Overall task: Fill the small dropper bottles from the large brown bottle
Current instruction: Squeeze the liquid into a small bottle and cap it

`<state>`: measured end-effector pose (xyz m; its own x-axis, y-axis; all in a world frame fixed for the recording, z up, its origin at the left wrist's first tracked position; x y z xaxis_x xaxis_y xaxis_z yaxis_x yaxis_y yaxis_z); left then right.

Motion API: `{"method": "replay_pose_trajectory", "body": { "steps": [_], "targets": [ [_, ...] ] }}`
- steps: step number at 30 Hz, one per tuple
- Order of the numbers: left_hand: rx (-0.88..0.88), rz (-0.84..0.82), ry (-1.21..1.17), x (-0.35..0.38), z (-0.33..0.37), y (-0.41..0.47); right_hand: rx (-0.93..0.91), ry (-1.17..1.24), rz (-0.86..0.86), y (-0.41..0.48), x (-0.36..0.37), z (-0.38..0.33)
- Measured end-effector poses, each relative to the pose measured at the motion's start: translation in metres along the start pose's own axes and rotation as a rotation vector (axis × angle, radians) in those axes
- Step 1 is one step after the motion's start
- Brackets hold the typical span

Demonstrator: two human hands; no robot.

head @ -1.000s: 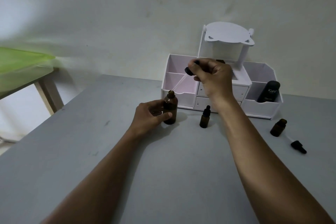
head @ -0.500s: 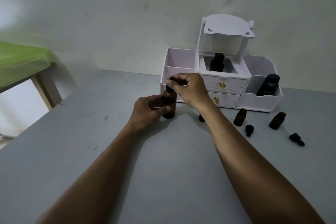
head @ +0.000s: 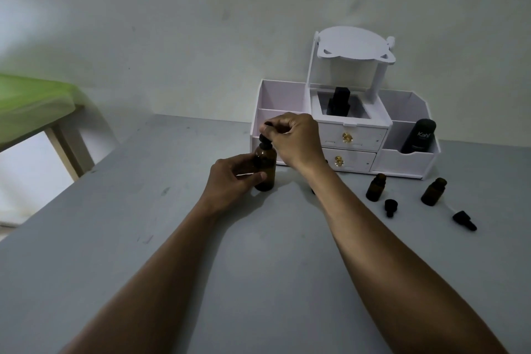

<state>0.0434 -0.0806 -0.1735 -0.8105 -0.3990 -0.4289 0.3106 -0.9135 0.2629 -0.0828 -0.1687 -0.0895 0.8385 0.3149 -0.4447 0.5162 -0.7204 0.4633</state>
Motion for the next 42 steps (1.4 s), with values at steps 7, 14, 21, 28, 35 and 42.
{"method": "replay_pose_trajectory", "body": {
  "steps": [7,14,21,28,35,42],
  "targets": [
    [0.002,0.05,-0.041,0.001,0.01,-0.009,-0.058,0.029,0.013,0.007,-0.02,-0.028],
    [0.236,0.555,0.002,0.007,0.054,-0.035,-0.205,0.129,0.207,0.005,-0.074,-0.063],
    [0.393,0.289,-0.003,0.074,0.104,-0.045,-0.194,-0.029,0.267,-0.031,-0.159,-0.047],
    [0.146,-0.057,-0.038,0.161,0.107,-0.026,0.031,-0.089,0.318,-0.069,-0.2,0.012],
    [-0.053,-0.081,-0.144,0.197,0.096,0.005,0.083,-0.034,0.39,-0.082,-0.21,0.031],
    [-0.083,-0.104,-0.177,0.205,0.092,0.02,0.089,-0.044,0.391,-0.08,-0.213,0.037]
  ]
}}
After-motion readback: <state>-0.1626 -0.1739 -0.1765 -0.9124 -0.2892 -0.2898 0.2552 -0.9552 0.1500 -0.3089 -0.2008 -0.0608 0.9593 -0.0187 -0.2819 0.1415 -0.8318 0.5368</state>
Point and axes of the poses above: each hand's wrist, its own y-axis towards the middle knuckle, its own x-axis out of the palm, z = x × y, the point moved 3 cm from there along y, towards the middle knuckle, and after that the axes turned 7 degrees about -z, right-handed, at the moved point
